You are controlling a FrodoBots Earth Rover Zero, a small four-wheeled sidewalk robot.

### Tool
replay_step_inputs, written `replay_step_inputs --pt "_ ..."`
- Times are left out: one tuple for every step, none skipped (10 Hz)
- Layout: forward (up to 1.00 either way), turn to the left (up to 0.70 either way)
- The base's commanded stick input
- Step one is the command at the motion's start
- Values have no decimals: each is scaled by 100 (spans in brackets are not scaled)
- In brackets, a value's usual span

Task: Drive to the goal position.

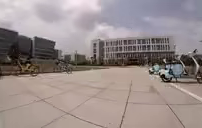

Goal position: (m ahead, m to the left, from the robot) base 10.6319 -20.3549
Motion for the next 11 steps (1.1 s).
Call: replay_step_inputs --pt "50 -2" --pt "50 -2" --pt "50 -2" --pt "50 -2" --pt "50 -2" --pt "50 -2" --pt "50 -2" --pt "50 -2" --pt "50 -2" --pt "50 -2" --pt "50 -2"
